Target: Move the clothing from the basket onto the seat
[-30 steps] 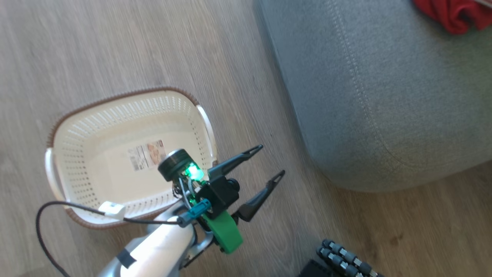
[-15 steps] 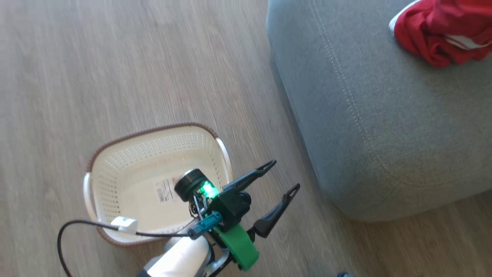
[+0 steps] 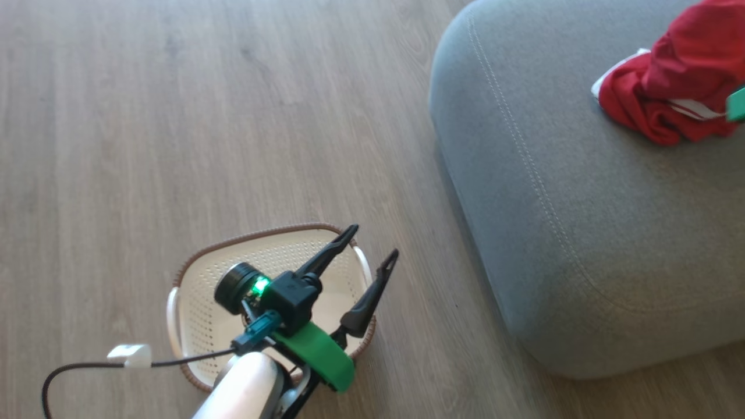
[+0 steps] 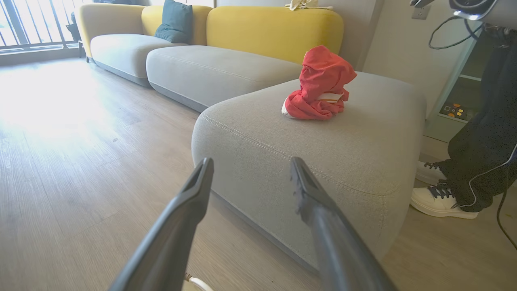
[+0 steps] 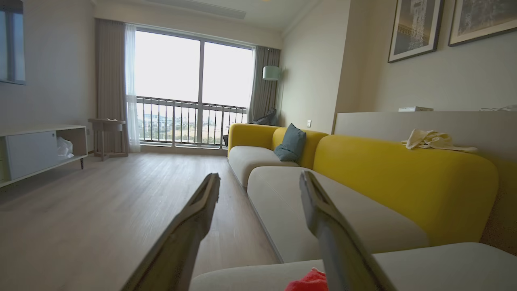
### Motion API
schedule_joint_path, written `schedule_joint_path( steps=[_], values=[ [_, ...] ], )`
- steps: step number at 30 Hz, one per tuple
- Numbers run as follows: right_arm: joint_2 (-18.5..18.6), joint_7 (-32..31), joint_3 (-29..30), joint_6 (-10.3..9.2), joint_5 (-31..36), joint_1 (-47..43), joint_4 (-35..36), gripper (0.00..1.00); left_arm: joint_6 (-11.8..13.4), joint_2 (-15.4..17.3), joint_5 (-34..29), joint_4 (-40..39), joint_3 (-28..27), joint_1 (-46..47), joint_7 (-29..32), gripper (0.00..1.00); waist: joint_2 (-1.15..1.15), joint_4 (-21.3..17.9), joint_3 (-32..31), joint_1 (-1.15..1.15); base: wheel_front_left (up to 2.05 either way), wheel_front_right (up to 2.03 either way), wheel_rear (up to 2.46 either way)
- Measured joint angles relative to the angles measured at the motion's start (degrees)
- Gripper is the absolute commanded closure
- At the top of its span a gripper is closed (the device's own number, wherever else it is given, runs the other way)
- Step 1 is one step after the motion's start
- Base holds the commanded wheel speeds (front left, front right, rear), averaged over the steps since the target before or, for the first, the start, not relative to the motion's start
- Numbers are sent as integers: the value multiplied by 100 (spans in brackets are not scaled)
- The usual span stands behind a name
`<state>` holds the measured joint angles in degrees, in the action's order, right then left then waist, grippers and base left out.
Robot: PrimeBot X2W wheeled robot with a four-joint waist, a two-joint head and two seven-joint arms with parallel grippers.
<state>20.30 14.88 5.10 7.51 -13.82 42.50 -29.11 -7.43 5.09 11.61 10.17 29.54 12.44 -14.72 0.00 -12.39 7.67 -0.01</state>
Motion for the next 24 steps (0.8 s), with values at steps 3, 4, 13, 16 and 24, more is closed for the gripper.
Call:
schedule_joint_path(
  steps=[3,4,13,16,24],
  values=[
    [3,0,-282,0,-285,-431,672,0,-1,-42,-1,0,-257,-118,0,0,0,116,-90,0,0,0,0],
    [1,0,-363,0,-339,-575,877,0,-1,-66,-1,-2,-413,-155,0,0,0,157,-114,0,0,0,0],
    [-104,0,-973,0,-736,-1668,2218,0,226,-190,-202,-12,-1744,-337,0,0,0,559,-193,0,0,0,0],
    [-199,0,-1120,0,-736,-1983,2392,0,617,-207,-79,-3,-1972,-340,0,0,0,701,-205,0,0,0,0],
    [-641,0,-1128,0,-786,-2846,2446,0,1017,-227,216,87,-2042,-623,1,0,0,978,-283,0,0,0,0]
  ],
)
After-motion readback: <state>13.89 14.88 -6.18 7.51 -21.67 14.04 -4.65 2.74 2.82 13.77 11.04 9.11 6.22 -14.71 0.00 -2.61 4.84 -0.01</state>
